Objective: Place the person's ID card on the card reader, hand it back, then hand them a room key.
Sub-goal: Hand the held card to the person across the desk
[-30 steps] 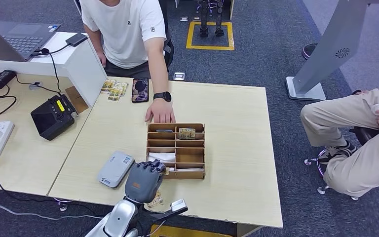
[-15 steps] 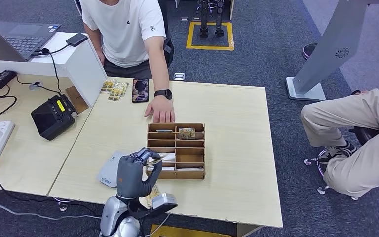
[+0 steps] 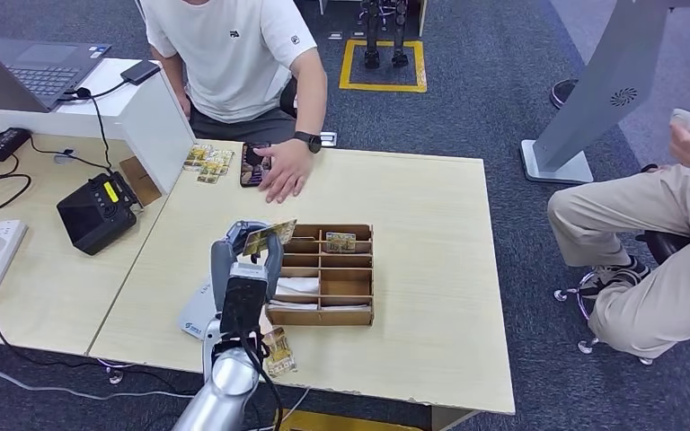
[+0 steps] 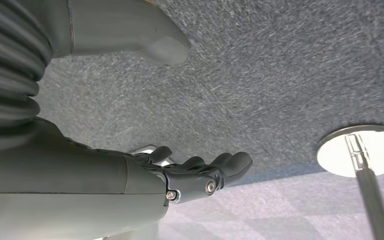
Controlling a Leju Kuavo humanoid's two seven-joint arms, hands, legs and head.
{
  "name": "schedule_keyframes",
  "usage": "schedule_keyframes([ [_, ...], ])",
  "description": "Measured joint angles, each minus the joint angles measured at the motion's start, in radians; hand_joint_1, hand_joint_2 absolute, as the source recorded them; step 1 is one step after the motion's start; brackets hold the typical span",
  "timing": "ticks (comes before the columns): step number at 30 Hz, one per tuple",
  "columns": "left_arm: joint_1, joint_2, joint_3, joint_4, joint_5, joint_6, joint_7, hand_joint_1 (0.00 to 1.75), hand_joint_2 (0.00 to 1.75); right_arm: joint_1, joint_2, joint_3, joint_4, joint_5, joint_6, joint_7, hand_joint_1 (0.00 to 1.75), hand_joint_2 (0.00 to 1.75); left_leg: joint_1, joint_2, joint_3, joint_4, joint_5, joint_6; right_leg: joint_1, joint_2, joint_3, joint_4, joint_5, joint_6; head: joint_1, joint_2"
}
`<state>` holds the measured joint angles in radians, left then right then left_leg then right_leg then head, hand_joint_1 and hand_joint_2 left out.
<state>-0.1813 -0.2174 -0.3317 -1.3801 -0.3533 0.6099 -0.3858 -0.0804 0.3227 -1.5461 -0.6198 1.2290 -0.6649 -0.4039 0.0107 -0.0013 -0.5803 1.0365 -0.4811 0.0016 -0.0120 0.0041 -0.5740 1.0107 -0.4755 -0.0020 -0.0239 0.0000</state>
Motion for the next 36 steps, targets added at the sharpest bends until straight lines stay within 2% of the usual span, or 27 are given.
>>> schedule_keyframes([
  [12, -0.302, 0.021, -0.001, 0.273, 0.103, -0.068, 0.125, 1.75, 1.75, -0.007, 0.000, 0.000, 0.008, 0.059, 0.000, -0.012, 0.00, 1.75, 0.000, 0.000, 0.000, 0.000, 0.001, -0.001, 0.000, 0.000, 0.000, 0.001, 0.001, -0.001, 0.000, 0.000],
  [23, -0.520, 0.021, -0.001, 0.538, 0.093, -0.053, 0.193, 1.75, 1.75, -0.015, -0.006, 0.000, 0.035, 0.111, 0.000, -0.011, 0.00, 1.75, 0.000, 0.000, 0.000, 0.000, 0.001, -0.001, 0.000, 0.000, 0.000, 0.001, 0.001, -0.001, 0.000, 0.000],
  [28, -0.546, 0.022, -0.001, 0.572, 0.087, -0.048, 0.202, 1.75, 1.75, -0.017, -0.006, 0.000, 0.037, 0.117, 0.000, -0.010, 0.00, 1.75, 0.000, 0.000, 0.000, 0.000, 0.001, -0.001, 0.000, 0.000, 0.000, 0.001, 0.001, -0.001, 0.000, 0.000],
  [32, -0.610, 0.022, -0.001, 0.656, 0.051, -0.028, 0.227, 1.75, 1.75, -0.025, -0.012, 0.000, 0.061, 0.123, 0.000, -0.015, 0.00, 1.75, 0.000, 0.000, 0.000, 0.000, 0.001, -0.001, 0.000, 0.000, 0.000, 0.001, 0.001, -0.001, 0.000, 0.000],
  [35, -0.626, 0.024, -0.001, 0.686, 0.030, -0.011, 0.241, 1.75, 1.75, -0.027, -0.013, 0.000, 0.068, 0.130, 0.000, -0.013, 0.00, 1.75, 0.000, 0.000, 0.000, 0.000, 0.001, -0.001, 0.000, 0.000, 0.000, 0.001, 0.001, -0.001, 0.000, 0.000],
  [36, -0.628, 0.025, -0.001, 0.694, 0.027, -0.007, 0.242, 1.58, 1.75, -0.028, -0.014, 0.000, 0.070, 0.130, 0.000, -0.014, 0.00, 1.75, 0.000, 0.000, 0.000, 0.000, 0.001, -0.001, 0.000, 0.000, 0.000, 0.001, 0.001, -0.001, 0.000, 0.000],
])
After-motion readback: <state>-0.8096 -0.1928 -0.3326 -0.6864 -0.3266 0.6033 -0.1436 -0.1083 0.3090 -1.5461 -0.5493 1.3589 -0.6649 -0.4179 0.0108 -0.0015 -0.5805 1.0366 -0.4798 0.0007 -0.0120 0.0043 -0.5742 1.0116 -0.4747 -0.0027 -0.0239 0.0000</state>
